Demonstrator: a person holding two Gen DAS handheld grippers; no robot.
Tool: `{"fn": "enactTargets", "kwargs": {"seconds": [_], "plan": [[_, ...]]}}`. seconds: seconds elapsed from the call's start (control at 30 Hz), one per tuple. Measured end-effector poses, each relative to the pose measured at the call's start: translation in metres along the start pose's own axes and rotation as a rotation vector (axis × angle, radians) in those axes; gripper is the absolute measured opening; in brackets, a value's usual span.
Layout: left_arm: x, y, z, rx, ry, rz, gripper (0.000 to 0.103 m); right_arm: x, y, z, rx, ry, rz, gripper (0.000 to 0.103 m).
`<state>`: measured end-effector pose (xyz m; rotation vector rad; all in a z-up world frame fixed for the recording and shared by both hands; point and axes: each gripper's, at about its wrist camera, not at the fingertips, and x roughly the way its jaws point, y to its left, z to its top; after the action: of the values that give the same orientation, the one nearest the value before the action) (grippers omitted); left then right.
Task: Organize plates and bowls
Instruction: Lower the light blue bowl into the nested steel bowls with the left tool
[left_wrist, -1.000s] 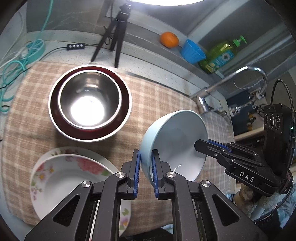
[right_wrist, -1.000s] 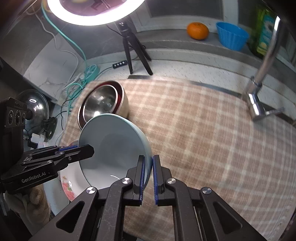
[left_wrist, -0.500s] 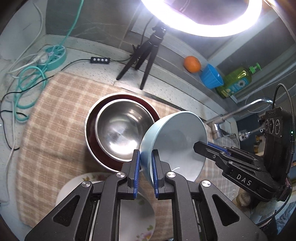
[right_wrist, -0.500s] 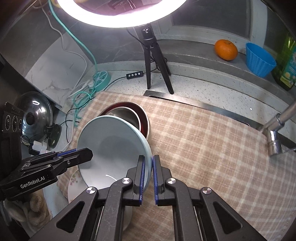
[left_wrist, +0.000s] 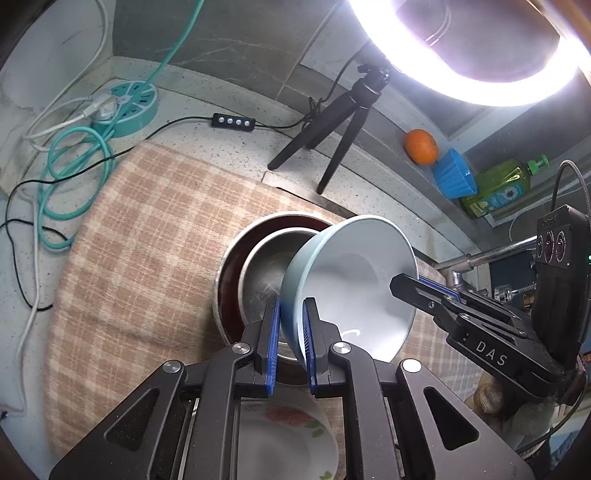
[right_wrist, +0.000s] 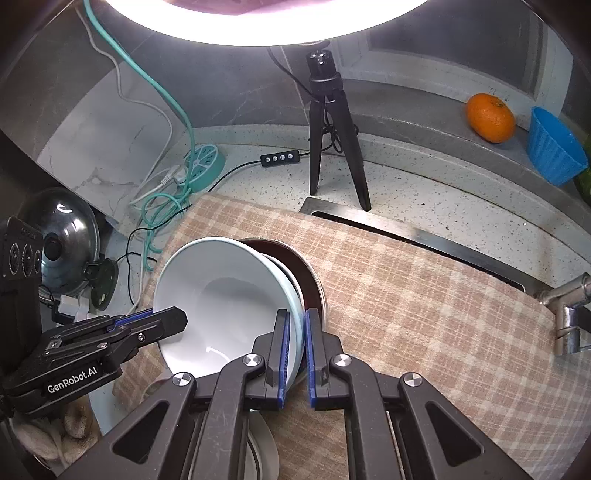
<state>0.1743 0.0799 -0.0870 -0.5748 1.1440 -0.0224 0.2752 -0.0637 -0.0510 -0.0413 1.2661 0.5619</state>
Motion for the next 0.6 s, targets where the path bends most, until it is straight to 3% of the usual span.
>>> {"fn": "enactTargets", "kwargs": {"seconds": [0.6], "plan": [[0.011,0.018,0.003,-0.044,0.043,0.019,0.011,0.029,0.007,0.006,-0.008,0.072,0.002,0.008]]}}
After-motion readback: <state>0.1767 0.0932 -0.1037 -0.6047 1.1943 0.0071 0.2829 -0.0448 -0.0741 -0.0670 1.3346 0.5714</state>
